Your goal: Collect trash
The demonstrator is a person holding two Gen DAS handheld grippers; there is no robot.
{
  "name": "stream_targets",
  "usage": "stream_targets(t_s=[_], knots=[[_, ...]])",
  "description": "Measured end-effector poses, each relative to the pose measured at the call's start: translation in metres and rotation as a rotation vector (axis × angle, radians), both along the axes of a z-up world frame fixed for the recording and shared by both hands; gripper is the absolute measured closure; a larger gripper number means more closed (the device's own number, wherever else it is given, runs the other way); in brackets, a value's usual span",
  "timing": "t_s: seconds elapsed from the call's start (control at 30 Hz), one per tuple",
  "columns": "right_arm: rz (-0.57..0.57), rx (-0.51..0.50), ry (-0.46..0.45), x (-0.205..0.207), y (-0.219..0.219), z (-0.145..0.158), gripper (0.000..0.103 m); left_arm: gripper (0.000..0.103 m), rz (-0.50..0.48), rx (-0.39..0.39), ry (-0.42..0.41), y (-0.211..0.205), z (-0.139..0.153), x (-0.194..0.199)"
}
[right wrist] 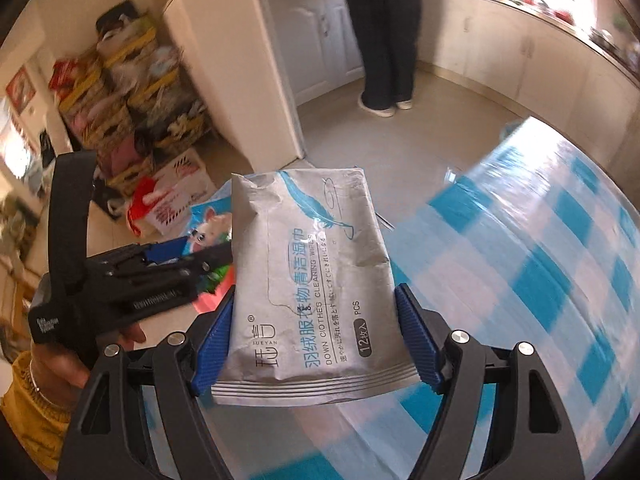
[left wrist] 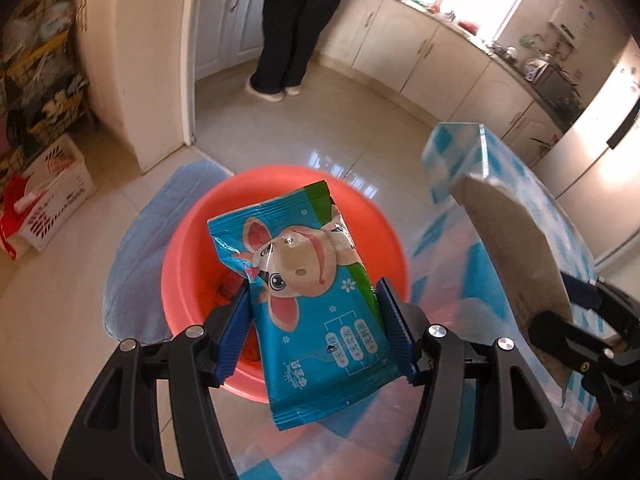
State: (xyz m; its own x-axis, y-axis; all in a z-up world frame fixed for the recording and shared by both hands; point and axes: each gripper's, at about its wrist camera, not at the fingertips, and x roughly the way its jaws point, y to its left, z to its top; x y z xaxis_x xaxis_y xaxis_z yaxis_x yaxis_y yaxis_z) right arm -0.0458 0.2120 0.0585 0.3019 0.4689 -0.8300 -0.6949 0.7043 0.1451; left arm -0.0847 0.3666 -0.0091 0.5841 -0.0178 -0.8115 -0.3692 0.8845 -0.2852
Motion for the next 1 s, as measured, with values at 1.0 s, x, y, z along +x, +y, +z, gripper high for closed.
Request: stream_targets(t_s=[1.0], knots=[[-0.244, 0.171, 0.040, 0.020, -0.067, 0.004, 0.014, 0.019, 0.010, 0.176, -0.009, -0.004, 0.014, -0.006]])
